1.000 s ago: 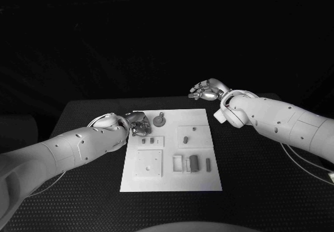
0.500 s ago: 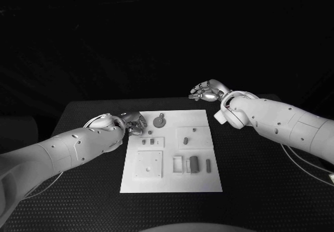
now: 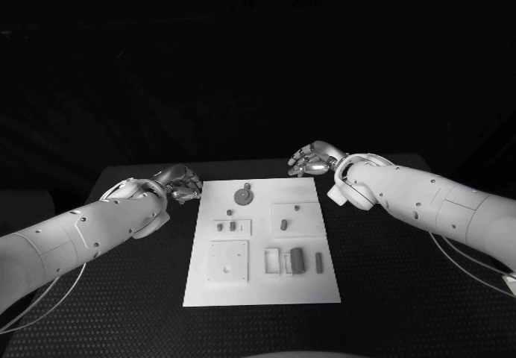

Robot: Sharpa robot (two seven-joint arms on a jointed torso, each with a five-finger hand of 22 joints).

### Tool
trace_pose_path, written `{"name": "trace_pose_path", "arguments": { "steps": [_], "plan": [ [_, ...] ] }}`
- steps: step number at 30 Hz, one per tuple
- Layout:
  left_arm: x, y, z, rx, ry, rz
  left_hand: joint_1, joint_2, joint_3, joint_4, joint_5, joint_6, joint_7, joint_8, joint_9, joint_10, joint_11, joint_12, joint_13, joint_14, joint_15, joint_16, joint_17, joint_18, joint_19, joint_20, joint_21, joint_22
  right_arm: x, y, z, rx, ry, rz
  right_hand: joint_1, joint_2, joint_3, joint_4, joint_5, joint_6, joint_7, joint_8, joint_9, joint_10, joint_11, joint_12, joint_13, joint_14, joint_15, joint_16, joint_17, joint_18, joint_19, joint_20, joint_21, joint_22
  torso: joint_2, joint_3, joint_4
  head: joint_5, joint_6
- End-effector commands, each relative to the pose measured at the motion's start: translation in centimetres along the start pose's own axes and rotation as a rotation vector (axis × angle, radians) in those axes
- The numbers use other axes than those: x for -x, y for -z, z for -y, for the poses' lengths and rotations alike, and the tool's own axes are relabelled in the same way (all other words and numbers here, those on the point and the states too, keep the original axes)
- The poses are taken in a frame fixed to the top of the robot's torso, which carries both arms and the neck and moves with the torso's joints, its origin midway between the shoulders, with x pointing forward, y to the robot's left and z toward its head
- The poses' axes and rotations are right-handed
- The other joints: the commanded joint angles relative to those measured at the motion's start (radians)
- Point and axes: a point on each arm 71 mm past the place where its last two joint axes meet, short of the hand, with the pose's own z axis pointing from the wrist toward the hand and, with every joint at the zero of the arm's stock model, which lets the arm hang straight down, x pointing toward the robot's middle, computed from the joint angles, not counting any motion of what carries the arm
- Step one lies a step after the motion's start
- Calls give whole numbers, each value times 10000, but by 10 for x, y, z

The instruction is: Assemble the parts on the task board

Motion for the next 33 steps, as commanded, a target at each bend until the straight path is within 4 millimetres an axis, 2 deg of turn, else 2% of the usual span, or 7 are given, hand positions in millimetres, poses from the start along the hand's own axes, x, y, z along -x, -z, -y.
{"name": "trace_pose_path", "arguments": {
  "steps": [1,5,11,16,23,29,33],
  "plan": [
    [9,5,-1,253,3665,381,-381,-11,-269,74,-39,27,-13,104,22,43,44,14,49,-309,46,-592,-246,425,-400,86,-428,-240,-7,1,5,-2,1522,-664,162,29,21,-117,-34,214,29,149,62,288,-110,155,65,329,-152,226,179,303,425,-6,11,-44,-296,-70,-45,-16,-29],
    [10,13,1,224,5457,-5,-937,55,-802,82,-57,-35,-10,224,37,8,120,9,127,-762,184,-1724,-686,190,-1040,227,-1213,-750,-15,3,15,-281,2609,-967,269,69,67,-163,-33,240,55,183,79,519,-212,235,122,765,-377,520,457,499,1010,-17,51,-80,-563,-166,-84,-8,-23],
    [6,25,12,-81,6132,-437,-1125,164,-1093,-64,-70,-90,-82,403,27,-52,225,-6,204,-841,404,-3342,-1133,-110,-1458,350,-2077,-1419,-37,9,29,-485,3800,-1486,330,57,84,-173,-33,245,73,199,70,846,-319,145,146,1332,-671,867,888,734,1719,-28,109,-56,-895,-311,-141,48,-58],
    [-1,32,23,-298,6545,-761,-1113,180,-1113,-72,-66,-97,-37,435,11,-66,232,-10,208,-742,414,-3559,-1124,-133,-1421,347,-2166,-1495,-56,13,36,-505,4376,-1817,236,4,62,-121,-34,283,46,226,74,1080,-382,5,179,1499,-768,954,1108,816,1975,-26,103,-13,-1162,-416,-191,150,-161],
    [-6,36,29,-291,7068,-878,-1135,181,-1139,-67,-56,-134,-4,439,-13,-136,261,-33,196,-716,436,-3711,-1103,-153,-1421,357,-2242,-1547,-75,17,42,-472,5073,-2064,55,-119,52,15,-35,396,-13,288,88,1395,-468,-215,237,1801,-919,1035,1404,831,2377,-136,111,86,-1380,-530,-239,307,-365],
    [-12,40,28,-190,7291,-968,-1168,189,-1159,-55,-48,-161,7,441,-28,-191,282,-40,188,-702,450,-3792,-1081,-162,-1421,366,-2289,-1579,-87,18,45,-517,5306,-2124,-103,-353,-1,158,-38,311,16,235,61,1573,-542,-240,342,1885,-963,1029,1532,831,2505,-180,76,126,-1481,-600,-232,347,-478],
    [-15,41,30,-195,7392,-1070,-1175,184,-1167,-58,-38,-177,13,441,-36,-218,291,-41,185,-696,454,-3829,-1067,-163,-1422,368,-2312,-1595,-98,19,46,-489,5460,-2180,-90,-453,-1,171,-37,252,32,205,47,1496,-515,-297,398,1846,-949,984,1575,830,2484,-179,27,138,-1423,-561,-219,337,-446]
  ]
}}
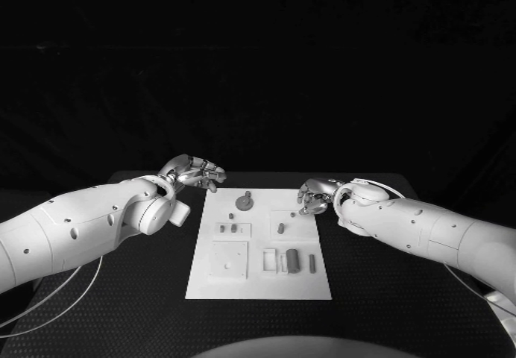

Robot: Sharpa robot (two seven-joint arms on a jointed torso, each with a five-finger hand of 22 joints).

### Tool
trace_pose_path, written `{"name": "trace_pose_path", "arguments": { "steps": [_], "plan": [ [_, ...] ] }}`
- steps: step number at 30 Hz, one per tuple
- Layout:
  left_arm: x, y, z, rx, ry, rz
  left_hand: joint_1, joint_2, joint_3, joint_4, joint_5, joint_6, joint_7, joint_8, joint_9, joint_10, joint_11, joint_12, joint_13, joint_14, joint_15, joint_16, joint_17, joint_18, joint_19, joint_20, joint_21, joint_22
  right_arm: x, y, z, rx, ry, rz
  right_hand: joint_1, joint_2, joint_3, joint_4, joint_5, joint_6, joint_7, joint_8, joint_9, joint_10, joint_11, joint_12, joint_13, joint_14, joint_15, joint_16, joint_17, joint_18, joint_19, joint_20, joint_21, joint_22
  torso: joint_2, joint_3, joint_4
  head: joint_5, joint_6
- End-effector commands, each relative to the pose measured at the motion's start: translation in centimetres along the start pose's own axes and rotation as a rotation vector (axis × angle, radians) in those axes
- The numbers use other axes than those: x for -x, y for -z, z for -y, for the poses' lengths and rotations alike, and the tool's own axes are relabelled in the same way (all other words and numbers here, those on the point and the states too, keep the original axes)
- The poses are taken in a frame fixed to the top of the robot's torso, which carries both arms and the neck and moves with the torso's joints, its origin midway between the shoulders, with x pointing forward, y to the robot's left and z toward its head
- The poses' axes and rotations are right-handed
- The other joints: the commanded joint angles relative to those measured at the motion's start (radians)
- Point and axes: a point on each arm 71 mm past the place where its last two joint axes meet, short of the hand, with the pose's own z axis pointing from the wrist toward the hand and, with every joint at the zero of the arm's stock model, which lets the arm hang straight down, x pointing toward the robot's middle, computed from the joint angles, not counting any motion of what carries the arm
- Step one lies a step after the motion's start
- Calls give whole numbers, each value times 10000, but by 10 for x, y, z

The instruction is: Assemble the parts on the task board

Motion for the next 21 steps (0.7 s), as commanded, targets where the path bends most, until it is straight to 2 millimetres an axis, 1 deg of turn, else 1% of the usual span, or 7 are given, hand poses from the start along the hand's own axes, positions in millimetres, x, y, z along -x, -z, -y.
{"name": "trace_pose_path", "arguments": {
  "steps": [1,7,8,10,11,13,21],
  "plan": [
    [-4,0,2,-102,416,-108,-87,11,-59,-8,2,-39,21,41,-16,-85,-6,-41,-5,55,-6,-74,22,-42,-1,19,-72,-19,-9,-2,-4,-27,651,54,4,-85,6,55,-36,-97,26,-61,-17,-58,26,-91,38,5,28,-5,28,202,33,11,-63,16,37,18,7,-14,44],
    [-8,0,3,-94,468,-181,-114,23,-71,7,12,-57,29,43,-25,-114,5,-40,-8,65,0,-117,43,-45,7,23,-98,-38,-24,-7,-9,-208,1004,18,41,-104,19,57,-37,-119,28,-72,-23,-75,33,-110,82,-7,36,-27,58,203,21,14,-80,34,120,79,24,-22,84],
    [-8,0,3,-98,472,-196,-115,24,-71,7,13,-58,30,43,-26,-117,5,-40,-8,66,0,-120,45,-44,7,24,-100,-39,-27,-7,-9,-221,1020,9,54,-111,21,67,-38,-139,30,-82,-30,-54,25,-99,115,13,30,-23,80,204,41,12,-74,49,121,74,31,-28,91],
    [-9,0,3,-98,482,-225,-123,24,-75,11,16,-65,32,43,-29,-125,8,-40,-9,70,1,-130,52,-45,11,25,-107,-44,-31,-8,-10,-224,1010,-48,72,-122,20,88,-39,-159,31,-92,-38,-8,-1,-65,200,52,12,-13,132,204,81,3,-67,81,150,101,36,-27,124],
    [-9,1,4,-90,487,-234,-127,26,-77,14,17,-69,33,42,-31,-130,10,-39,-9,72,2,-136,56,-45,12,25,-111,-47,-33,-8,-11,-222,1013,-23,81,-124,22,86,-39,-162,30,-93,-39,-8,-3,-64,213,53,10,-14,140,204,84,0,-68,86,153,98,44,-27,131],
    [-9,1,3,-75,495,-231,-134,27,-80,17,19,-77,36,41,-34,-138,12,-39,-10,76,3,-147,63,-45,15,26,-118,-52,-35,-9,-12,-226,1084,64,113,-118,29,70,-38,-162,28,-92,-41,-39,4,-79,245,34,15,-31,161,203,69,0,-82,98,185,124,32,-7,145],
    [-10,1,3,-33,565,-247,-149,28,-86,28,30,-109,48,37,-47,-167,20,-39,-13,92,4,-179,90,-43,31,26,-138,-66,-32,-11,-14,-363,1127,637,205,-58,46,7,-36,-208,33,-114,-74,-375,148,-334,339,-42,56,-137,288,195,-29,23,-118,183,241,166,32,8,181]
  ]
}}
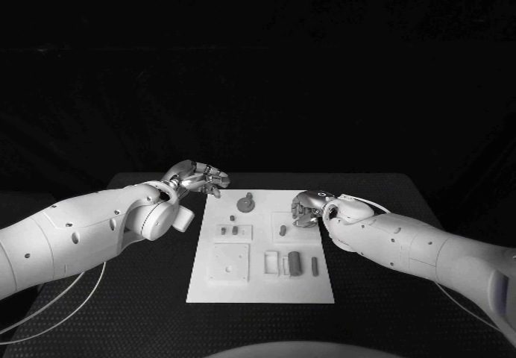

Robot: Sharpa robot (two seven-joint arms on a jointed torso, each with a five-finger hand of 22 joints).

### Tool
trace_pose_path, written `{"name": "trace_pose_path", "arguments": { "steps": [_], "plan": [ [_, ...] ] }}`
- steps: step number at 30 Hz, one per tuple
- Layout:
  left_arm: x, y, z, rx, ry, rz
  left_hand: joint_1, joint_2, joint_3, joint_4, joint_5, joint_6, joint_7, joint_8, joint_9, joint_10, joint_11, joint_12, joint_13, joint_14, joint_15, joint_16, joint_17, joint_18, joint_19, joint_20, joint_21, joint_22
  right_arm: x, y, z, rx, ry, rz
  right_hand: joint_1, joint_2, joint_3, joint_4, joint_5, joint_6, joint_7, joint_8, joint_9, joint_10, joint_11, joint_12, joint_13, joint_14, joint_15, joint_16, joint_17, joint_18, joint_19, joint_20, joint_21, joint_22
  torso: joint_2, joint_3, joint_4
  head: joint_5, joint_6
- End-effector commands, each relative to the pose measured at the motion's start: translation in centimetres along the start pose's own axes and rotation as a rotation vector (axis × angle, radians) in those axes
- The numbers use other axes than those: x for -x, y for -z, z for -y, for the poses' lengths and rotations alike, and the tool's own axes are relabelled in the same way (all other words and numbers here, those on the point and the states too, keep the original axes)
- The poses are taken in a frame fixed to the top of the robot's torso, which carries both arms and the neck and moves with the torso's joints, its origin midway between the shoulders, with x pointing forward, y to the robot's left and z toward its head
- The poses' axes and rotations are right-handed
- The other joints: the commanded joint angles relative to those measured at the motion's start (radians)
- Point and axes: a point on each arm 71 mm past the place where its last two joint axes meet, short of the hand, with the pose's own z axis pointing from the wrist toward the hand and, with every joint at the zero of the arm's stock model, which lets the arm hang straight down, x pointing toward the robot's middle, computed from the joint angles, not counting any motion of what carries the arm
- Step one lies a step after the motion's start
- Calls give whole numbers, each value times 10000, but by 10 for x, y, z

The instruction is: Assemble the parts on the task board

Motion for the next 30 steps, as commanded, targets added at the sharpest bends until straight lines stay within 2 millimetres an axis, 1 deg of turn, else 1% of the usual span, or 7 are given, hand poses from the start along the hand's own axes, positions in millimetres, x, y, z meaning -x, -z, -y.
{"name": "trace_pose_path", "arguments": {
  "steps": [1,7,13,15,16,25,30],
  "plan": [
    [-2,0,1,-74,177,-86,-111,-12,-63,5,30,-75,13,37,-14,-63,-7,-38,-12,93,4,-57,15,-1,31,25,-69,-15,0,0,2,-191,281,368,135,23,19,-27,-36,-50,-9,-65,-12,-93,16,-95,8,-47,57,-53,28,194,-37,25,-40,23,54,36,6,-12,24],
    [-2,0,1,-34,218,-107,-122,-12,-67,14,31,-82,16,39,-18,-70,-5,-35,-12,100,5,-70,28,0,39,25,-77,-21,-1,0,2,-174,157,208,194,108,53,-63,-32,-53,-13,-68,-23,-106,28,-137,23,-51,61,-74,58,196,-54,27,-39,47,98,66,9,-22,43],
    [-2,0,1,-2,222,-132,-137,-13,-73,26,31,-99,23,37,-24,-79,-3,-32,-12,110,4,-85,45,1,49,25,-87,-27,-4,-1,1,-245,237,-182,469,445,339,-272,-17,213,-109,68,-6,-86,35,-259,98,-53,75,-169,168,204,-97,52,-45,104,124,89,15,-37,12],
    [-2,0,1,14,222,-125,-142,-13,-75,30,31,-105,25,37,-26,-84,-2,-32,-12,113,4,-91,51,1,53,25,-90,-30,-5,-1,1,-250,242,-315,520,435,626,-276,-21,266,-117,64,-54,-400,218,-659,-16,-101,138,-273,200,176,-181,68,-59,99,134,97,16,-39,12],
    [-2,0,1,17,225,-129,-143,-13,-75,31,32,-111,27,35,-28,-88,-1,-33,-13,115,4,-94,54,2,55,24,-92,-31,-6,-1,1,-243,242,-349,537,439,692,-291,-21,307,-132,76,-67,-432,241,-756,-51,-109,148,-297,212,176,-198,72,-56,105,138,102,13,-37,13],
    [-2,1,1,20,245,-152,-148,-16,-77,36,33,-130,34,33,-35,-102,2,-33,-14,125,3,-108,73,4,64,23,-103,-39,-7,-3,-2,-186,442,-522,583,579,899,-355,-34,914,-355,300,-132,39,150,-1071,-142,-85,132,-419,358,198,-234,102,-33,172,180,129,22,-34,-16],
    [-3,1,1,50,256,-216,-149,-19,-79,36,32,-133,35,35,-36,-104,3,-31,-13,127,2,-113,79,4,67,23,-106,-41,-9,-3,-2,-205,573,-636,581,621,855,-359,-37,1256,-482,408,-163,383,49,-1169,-150,81,52,-360,528,204,107,2,113,284,193,136,15,-55,-35]
  ]
}}
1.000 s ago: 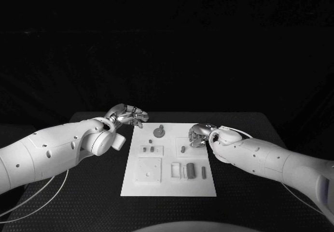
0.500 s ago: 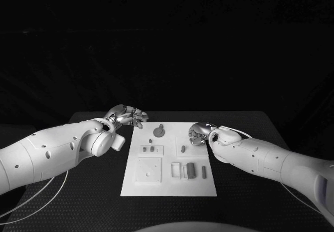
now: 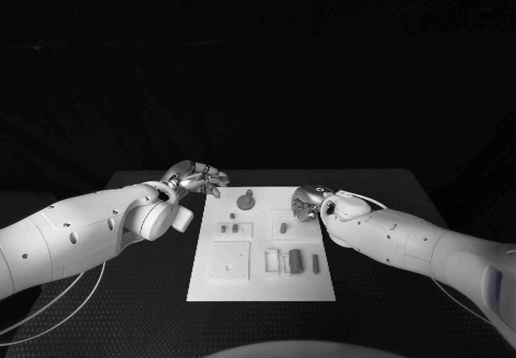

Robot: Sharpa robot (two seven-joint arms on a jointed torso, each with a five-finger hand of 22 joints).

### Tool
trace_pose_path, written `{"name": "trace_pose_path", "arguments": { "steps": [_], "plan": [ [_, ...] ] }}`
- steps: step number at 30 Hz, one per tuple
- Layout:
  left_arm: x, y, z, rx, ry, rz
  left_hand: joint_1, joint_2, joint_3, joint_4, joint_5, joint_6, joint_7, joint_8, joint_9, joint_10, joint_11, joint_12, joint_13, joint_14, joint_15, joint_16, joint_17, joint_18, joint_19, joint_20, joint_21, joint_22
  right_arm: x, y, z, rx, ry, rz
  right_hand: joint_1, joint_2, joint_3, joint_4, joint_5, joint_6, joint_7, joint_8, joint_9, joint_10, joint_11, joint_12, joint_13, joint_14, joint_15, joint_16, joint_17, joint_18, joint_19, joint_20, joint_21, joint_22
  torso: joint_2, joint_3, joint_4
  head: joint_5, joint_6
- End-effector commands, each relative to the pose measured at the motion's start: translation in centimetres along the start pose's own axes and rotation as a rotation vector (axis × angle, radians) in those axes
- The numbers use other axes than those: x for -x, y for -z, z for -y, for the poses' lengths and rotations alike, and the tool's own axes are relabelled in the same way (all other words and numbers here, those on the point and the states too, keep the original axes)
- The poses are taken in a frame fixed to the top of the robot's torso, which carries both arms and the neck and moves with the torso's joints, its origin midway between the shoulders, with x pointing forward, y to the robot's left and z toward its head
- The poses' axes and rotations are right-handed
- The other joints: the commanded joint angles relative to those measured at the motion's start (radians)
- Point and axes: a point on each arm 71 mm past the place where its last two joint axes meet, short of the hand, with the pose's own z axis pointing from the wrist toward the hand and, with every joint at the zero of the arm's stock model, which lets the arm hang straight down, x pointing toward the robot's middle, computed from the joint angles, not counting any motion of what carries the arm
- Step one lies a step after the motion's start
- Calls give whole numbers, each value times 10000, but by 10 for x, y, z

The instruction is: Assemble the parts on the task board

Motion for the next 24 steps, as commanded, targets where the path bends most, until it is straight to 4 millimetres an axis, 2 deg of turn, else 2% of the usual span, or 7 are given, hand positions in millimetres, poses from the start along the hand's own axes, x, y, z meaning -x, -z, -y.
{"name": "trace_pose_path", "arguments": {
  "steps": [1,7,15,24],
  "plan": [
    [-2,0,1,-18,109,-188,-109,20,-57,14,32,-99,1,35,-18,-101,0,-30,-11,55,3,-38,16,8,66,21,-70,-14,-18,3,0,-81,316,-971,18,68,19,6,-37,143,-31,71,-9,125,-8,-22,-252,61,-4,23,58,205,88,-11,33,228,22,11,-5,-20,-18],
    [-2,0,1,7,107,-170,-113,14,-61,16,32,-108,4,36,-21,-110,2,-31,-12,58,3,-48,27,8,70,22,-78,-18,-27,4,-4,54,427,-1072,-32,-18,-10,9,-34,241,-66,60,-52,160,14,-217,-312,-105,66,-108,121,166,-63,7,-59,219,37,27,2,-23,-40],
    [-2,1,0,60,105,-153,-121,-3,-71,16,29,-127,11,35,-27,-128,8,-33,-14,61,5,-66,46,8,75,23,-90,-25,-29,4,-10,258,659,-1016,-43,-179,-37,25,-36,155,-11,-67,-157,110,96,-530,-425,-441,239,-388,137,56,-479,49,-138,214,57,37,-2,5,-66],
    [-1,1,0,93,109,-175,-123,-11,-75,17,29,-144,17,35,-33,-145,13,-34,-16,64,7,-83,64,9,81,24,-102,-32,-33,6,-10,296,1198,-1147,37,-322,-38,-2,-36,113,10,-108,-191,96,118,-620,-457,-497,269,-449,148,36,-573,49,-124,220,73,53,1,-4,-82]
  ]
}}
